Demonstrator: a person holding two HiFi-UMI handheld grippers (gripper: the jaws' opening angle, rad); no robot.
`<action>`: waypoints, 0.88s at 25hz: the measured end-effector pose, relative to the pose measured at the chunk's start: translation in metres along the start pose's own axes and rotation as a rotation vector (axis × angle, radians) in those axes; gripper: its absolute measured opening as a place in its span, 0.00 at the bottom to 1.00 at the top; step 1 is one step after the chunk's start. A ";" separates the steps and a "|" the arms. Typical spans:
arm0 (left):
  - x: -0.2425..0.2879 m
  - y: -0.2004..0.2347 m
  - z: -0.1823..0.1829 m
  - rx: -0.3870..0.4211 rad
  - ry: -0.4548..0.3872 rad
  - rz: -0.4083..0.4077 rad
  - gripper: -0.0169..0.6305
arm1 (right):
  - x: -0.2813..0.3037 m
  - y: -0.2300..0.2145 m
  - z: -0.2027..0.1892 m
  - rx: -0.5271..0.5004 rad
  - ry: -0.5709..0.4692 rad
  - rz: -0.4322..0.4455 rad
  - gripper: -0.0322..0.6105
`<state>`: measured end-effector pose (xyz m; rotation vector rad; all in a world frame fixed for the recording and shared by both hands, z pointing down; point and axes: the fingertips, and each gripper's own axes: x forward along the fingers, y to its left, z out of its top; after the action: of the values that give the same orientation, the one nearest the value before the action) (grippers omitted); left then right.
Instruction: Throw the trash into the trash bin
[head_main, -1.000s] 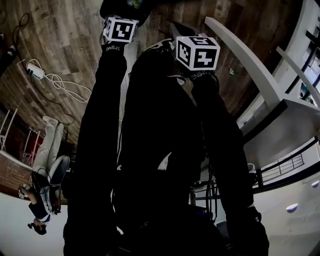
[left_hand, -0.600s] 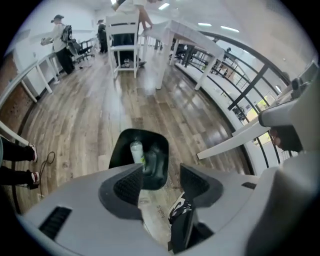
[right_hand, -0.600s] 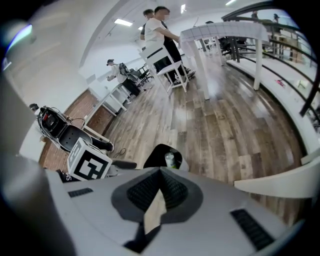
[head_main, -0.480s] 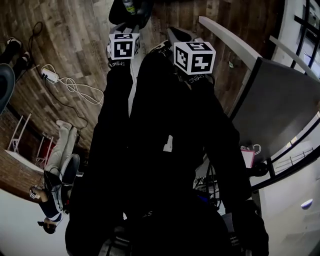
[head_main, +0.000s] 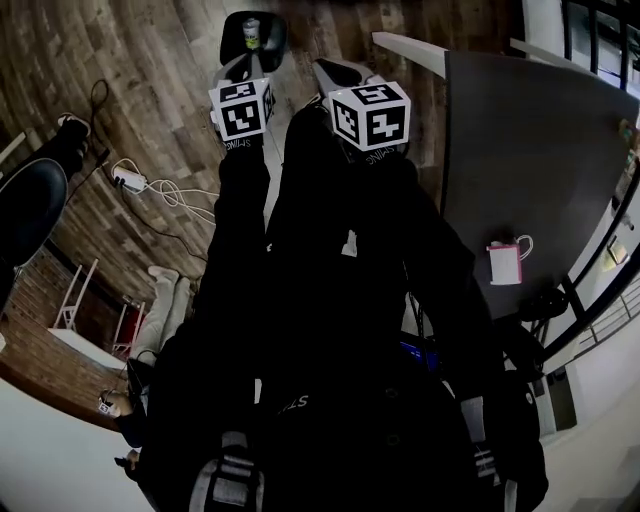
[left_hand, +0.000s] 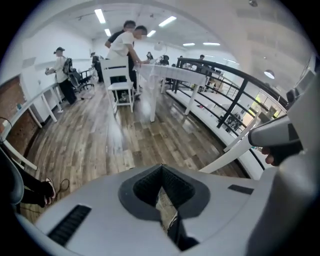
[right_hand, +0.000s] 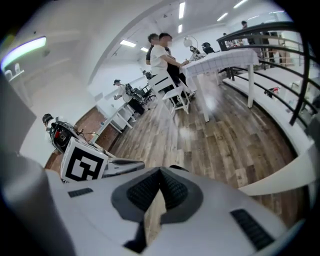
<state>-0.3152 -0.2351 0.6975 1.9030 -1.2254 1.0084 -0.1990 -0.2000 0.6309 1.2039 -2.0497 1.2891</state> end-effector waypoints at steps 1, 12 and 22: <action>-0.009 -0.006 0.006 0.012 -0.006 -0.006 0.03 | -0.009 0.003 0.005 -0.002 -0.013 0.000 0.07; -0.120 -0.122 0.076 0.344 -0.147 -0.115 0.03 | -0.162 0.022 0.037 -0.052 -0.188 0.020 0.07; -0.194 -0.325 0.113 0.558 -0.246 -0.405 0.03 | -0.345 -0.030 0.007 0.100 -0.439 -0.177 0.07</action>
<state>-0.0360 -0.1316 0.4374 2.6378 -0.6608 0.9747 0.0091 -0.0594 0.3922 1.8029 -2.1205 1.1283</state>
